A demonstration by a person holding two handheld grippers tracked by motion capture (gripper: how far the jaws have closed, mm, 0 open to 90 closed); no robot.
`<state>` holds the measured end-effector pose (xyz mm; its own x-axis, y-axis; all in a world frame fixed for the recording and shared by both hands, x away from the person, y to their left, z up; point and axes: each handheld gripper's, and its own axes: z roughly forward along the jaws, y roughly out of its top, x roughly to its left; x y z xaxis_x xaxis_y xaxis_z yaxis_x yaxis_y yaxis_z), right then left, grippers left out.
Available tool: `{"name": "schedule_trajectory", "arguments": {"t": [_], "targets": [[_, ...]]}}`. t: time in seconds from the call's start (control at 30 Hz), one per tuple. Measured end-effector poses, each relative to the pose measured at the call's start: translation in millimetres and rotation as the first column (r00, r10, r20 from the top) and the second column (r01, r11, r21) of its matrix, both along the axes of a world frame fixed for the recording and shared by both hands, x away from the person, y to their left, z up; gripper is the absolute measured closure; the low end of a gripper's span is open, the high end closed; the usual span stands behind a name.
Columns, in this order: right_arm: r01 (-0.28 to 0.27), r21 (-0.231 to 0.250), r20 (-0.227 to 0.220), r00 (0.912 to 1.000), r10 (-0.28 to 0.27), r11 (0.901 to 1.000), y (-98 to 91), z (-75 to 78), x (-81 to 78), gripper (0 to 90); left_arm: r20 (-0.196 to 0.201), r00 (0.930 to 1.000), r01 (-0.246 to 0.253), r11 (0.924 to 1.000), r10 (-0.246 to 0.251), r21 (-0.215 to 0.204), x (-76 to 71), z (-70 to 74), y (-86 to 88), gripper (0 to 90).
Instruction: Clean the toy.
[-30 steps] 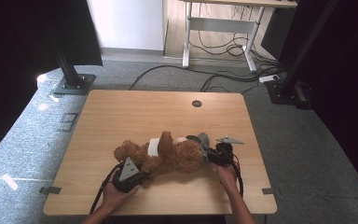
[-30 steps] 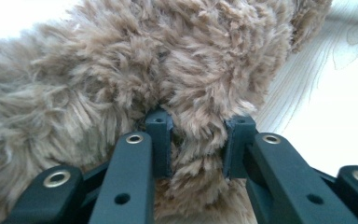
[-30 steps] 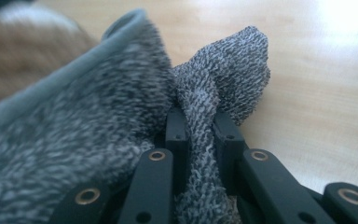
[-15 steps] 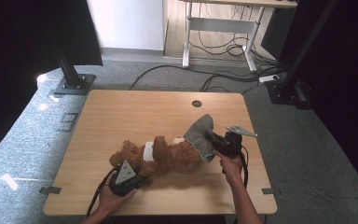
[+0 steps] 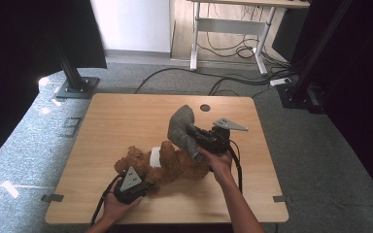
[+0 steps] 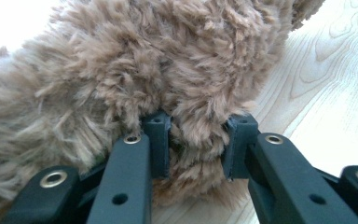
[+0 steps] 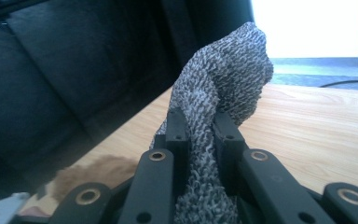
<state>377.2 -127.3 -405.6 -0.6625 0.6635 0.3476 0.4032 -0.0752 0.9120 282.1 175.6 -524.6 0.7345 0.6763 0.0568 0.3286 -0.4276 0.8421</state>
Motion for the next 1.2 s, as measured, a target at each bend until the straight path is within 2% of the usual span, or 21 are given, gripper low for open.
{"name": "schedule_trajectory", "arguments": {"t": [0.1,0.17,0.2,0.23,0.3,0.37,0.47,0.53,0.57,0.6,0.63,0.7,0.73,0.83,1.0,1.1,1.2], "targets": [[-0.017,-0.004,0.003,0.9998,0.017,0.9998,5.8,1.4,-1.2,79.8,-0.002,1.0,0.0,1.0,0.0,-0.001,0.5,0.1,0.0,67.6],[-0.029,-0.034,-0.009,0.9995,0.029,0.999,12.1,-2.3,-1.3,79.8,-0.002,1.0,-0.001,1.0,0.001,-0.002,0.6,0.1,-0.1,67.6],[-0.049,-0.093,-0.049,0.9978,0.045,0.9944,19.8,-12.7,0.3,79.7,-0.002,1.0,-0.001,1.0,0.001,0.0,0.3,0.0,-0.3,67.5],[-0.057,-0.127,-0.069,0.9965,0.049,0.9903,23.5,-19.4,1.2,79.7,-0.002,1.0,0.0,1.0,0.0,0.001,0.1,0.0,-0.3,67.5],[-0.06,-0.142,-0.08,0.9956,0.049,0.9881,25.8,-24.5,1.6,79.7,-0.002,1.0,0.0,1.0,0.0,0.001,-0.2,-0.2,-0.8,67.4],[-0.055,-0.176,-0.107,0.9936,0.037,0.9829,29.2,-37.1,0.9,79.7,0.0,1.0,0.002,1.0,-0.002,0.007,-1.0,-0.3,-1.8,67.0],[-0.058,-0.208,-0.124,0.9917,0.032,0.9764,26.7,-51.6,-4.8,79.7,0.001,1.0,0.006,0.9999,-0.006,0.009,-2.9,1.3,-3.1,64.5],[-0.054,-0.221,-0.123,0.9921,0.027,0.9737,23.8,-57.7,-8.9,79.7,0.008,0.9999,0.006,0.9996,-0.006,-0.027,-5.4,7.9,-1.2,60.9],[-0.05,-0.225,-0.118,0.9927,0.024,0.9731,21.3,-60.8,-11.1,79.7,0.008,1.0,0.003,0.999,-0.003,-0.044,-6.0,11.3,0.1,58.1],[-0.044,-0.218,-0.11,0.9938,0.021,0.975,18.4,-63.8,-13.3,79.7,0.002,1.0,-0.001,0.9966,0.001,-0.083,-6.9,18.6,3.5,56.4],[-0.044,-0.218,-0.11,0.9938,0.021,0.975,18.4,-63.8,-13.3,79.7,0.002,1.0,-0.001,0.9966,0.001,-0.083,-6.9,18.6,3.5,54.8],[-0.045,-0.191,-0.089,0.9956,0.029,0.9806,11.4,-68.6,-19.7,79.7,-0.016,0.9999,0.001,0.9895,-0.004,-0.144,-7.4,28.3,8.8,54.5],[-0.046,-0.186,-0.082,0.9961,0.031,0.9814,10.4,-69.5,-22.5,79.7,-0.027,0.9996,0.004,0.9872,-0.008,-0.159,-7.2,32.7,10.5,53.5],[-0.041,-0.194,-0.059,0.9978,0.03,0.9801,9.8,-71.6,-28.6,79.6,-0.025,0.9997,0.003,0.9842,-0.007,-0.177,-6.9,43.4,13.6,52.1],[-0.046,-0.186,-0.07,0.997,0.033,0.9815,9.6,-73.4,-29.9,79.7,-0.003,0.9998,-0.022,0.9736,0.022,-0.227,-6.1,63.6,22.2,49.3],[-0.047,-0.195,-0.066,0.9972,0.035,0.9797,11.1,-73.1,-29.6,79.7,0.008,0.9982,-0.056,0.971,0.06,-0.232,-2.8,77.1,28.6,46.8],[-0.048,-0.192,-0.07,0.9969,0.035,0.9802,11.0,-73.1,-29.5,79.7,-0.005,0.9969,-0.078,0.9724,0.079,-0.22,5.2,86.8,31.1,42.6]]}}
